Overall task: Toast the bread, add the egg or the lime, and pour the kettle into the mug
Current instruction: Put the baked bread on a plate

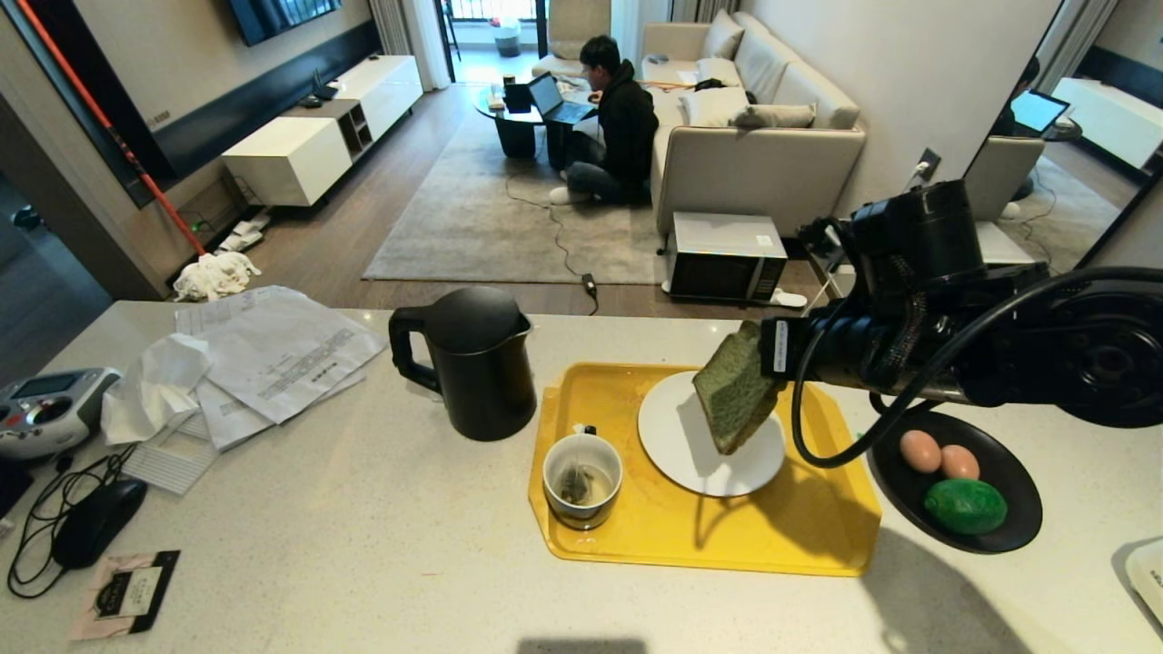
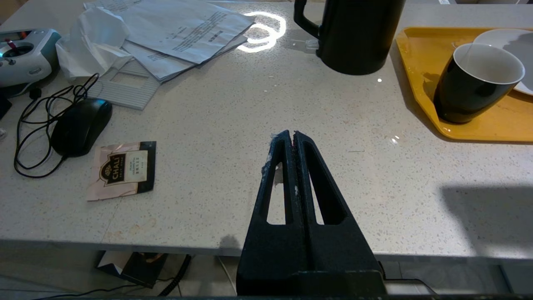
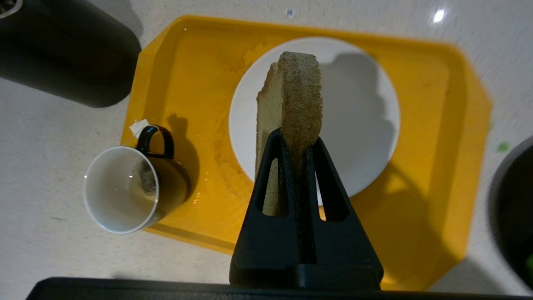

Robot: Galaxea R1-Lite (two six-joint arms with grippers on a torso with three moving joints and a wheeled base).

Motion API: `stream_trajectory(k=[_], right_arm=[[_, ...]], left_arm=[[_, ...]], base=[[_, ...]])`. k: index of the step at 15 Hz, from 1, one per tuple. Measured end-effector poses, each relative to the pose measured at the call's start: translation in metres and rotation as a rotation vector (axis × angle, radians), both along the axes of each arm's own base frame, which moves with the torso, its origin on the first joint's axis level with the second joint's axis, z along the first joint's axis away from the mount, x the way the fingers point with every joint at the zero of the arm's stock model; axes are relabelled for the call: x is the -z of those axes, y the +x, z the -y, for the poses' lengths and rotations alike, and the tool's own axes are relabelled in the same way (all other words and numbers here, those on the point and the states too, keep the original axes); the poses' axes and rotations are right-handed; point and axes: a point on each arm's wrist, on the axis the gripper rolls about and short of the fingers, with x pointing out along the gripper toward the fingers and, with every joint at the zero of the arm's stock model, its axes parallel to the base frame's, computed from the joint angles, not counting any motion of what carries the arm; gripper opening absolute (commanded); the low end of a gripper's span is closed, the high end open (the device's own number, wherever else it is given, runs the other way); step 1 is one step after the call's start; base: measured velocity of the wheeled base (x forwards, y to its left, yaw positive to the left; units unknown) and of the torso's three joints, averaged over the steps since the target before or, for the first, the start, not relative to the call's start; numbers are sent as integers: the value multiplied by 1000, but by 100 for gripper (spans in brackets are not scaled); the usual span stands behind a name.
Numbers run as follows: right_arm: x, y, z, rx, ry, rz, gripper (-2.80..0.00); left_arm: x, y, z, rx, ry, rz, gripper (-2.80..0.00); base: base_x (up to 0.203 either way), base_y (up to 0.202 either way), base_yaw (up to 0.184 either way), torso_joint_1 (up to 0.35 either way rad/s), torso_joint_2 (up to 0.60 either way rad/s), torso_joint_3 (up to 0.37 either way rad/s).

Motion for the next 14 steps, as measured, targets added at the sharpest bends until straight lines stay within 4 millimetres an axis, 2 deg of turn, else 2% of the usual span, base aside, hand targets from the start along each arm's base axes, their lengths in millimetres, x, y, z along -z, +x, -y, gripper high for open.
stream_trajectory(k=[4, 7, 14], right_arm=[[16, 11, -8, 133, 177, -122, -280], [27, 18, -11, 187, 248, -183, -280], [41, 49, 3, 222, 308, -224, -280]], left_arm=[[0, 0, 0, 0, 0, 0, -280], [0, 0, 0, 0, 0, 0, -280], [0, 0, 0, 1, 0, 1, -280]], base=[[0, 0, 0, 0, 0, 0], [0, 0, 0, 0, 0, 0], [0, 0, 0, 0, 0, 0]])
